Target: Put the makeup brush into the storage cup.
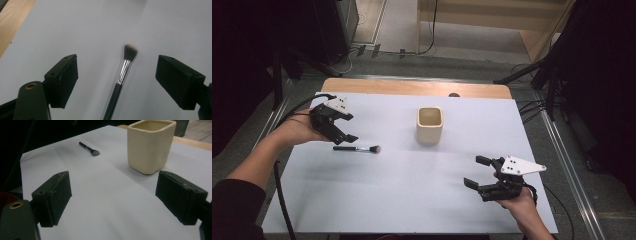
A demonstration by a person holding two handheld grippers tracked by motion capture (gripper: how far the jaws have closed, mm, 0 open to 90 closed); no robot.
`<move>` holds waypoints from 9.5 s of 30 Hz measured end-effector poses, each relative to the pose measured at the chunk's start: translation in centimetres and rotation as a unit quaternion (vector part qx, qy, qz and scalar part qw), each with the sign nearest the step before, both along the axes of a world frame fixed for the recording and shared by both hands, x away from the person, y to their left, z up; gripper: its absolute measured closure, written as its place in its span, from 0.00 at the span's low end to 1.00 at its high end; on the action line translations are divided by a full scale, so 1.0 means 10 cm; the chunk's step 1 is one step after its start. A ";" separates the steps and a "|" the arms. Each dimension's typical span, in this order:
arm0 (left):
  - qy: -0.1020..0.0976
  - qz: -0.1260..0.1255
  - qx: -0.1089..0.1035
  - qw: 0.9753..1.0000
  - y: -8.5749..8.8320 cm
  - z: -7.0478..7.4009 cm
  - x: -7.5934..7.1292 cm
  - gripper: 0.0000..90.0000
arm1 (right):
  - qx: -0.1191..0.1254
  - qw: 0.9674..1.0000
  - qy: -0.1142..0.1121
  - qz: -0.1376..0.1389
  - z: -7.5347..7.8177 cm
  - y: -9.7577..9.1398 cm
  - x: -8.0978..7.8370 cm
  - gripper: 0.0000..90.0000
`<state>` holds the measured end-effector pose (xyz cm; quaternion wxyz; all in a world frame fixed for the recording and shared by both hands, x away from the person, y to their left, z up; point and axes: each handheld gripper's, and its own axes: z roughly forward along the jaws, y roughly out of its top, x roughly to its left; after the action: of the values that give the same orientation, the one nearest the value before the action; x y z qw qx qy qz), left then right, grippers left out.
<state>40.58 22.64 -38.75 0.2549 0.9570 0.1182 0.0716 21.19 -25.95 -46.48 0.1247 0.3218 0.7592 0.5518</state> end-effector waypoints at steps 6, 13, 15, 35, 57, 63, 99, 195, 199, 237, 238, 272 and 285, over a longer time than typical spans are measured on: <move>0.011 -0.016 0.022 1.000 -0.03 -0.04 0.04 0.22 | 0.000 1.000 0.002 -0.001 0.00 0.00 0.00 0.16; 0.016 -0.028 0.052 0.998 -0.06 -0.09 0.08 0.21 | -0.005 1.000 0.001 0.000 -0.01 0.00 0.00 0.15; 0.017 -0.030 0.063 0.997 -0.06 -0.10 0.09 0.21 | -0.007 1.000 0.003 0.001 -0.01 0.01 0.00 0.15; 0.020 -0.067 0.141 0.988 -0.21 -0.30 0.09 0.21 | -0.010 1.000 0.003 0.000 -0.01 0.01 0.00 0.15; 0.036 -0.087 0.174 0.980 -0.28 -0.54 0.08 0.22 | -0.012 1.000 0.007 0.001 -0.01 0.02 0.01 0.16; 0.036 -0.089 0.186 0.978 -0.30 -0.60 0.09 0.22 | -0.013 1.000 0.007 0.000 -0.01 0.02 0.01 0.16; 0.066 -0.091 0.208 0.972 -0.29 -0.77 0.10 0.51 | -0.015 1.000 0.008 0.001 -0.01 0.03 0.00 0.16; 0.123 0.205 -0.103 0.965 0.01 -0.21 -0.35 0.89 | -0.029 0.999 0.035 0.010 -0.05 0.13 0.02 0.16; 0.125 0.217 -0.120 0.961 0.02 -0.22 -0.40 0.89 | -0.030 0.999 0.039 0.004 -0.06 0.13 0.03 0.16; 0.142 0.200 -0.188 0.951 -0.29 -0.30 -0.94 0.89 | -0.029 0.997 0.069 -0.011 -0.05 0.24 0.06 0.15; 0.142 0.201 -0.188 0.951 -0.30 -0.30 -0.95 0.89 | -0.030 0.997 0.070 -0.011 -0.05 0.24 0.06 0.15; 0.158 0.170 -0.219 0.948 -0.59 -0.39 -1.27 0.89 | -0.020 0.996 0.083 0.001 0.01 0.59 0.16 0.17; 0.166 0.183 -0.243 0.938 -0.65 -0.45 -1.31 0.89 | -0.003 0.995 0.099 -0.004 0.03 0.69 0.20 0.19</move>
<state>27.46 16.17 -43.26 0.4389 0.8260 0.3460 -0.0734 23.15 -19.09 -46.14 0.0525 0.3775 0.7681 0.5145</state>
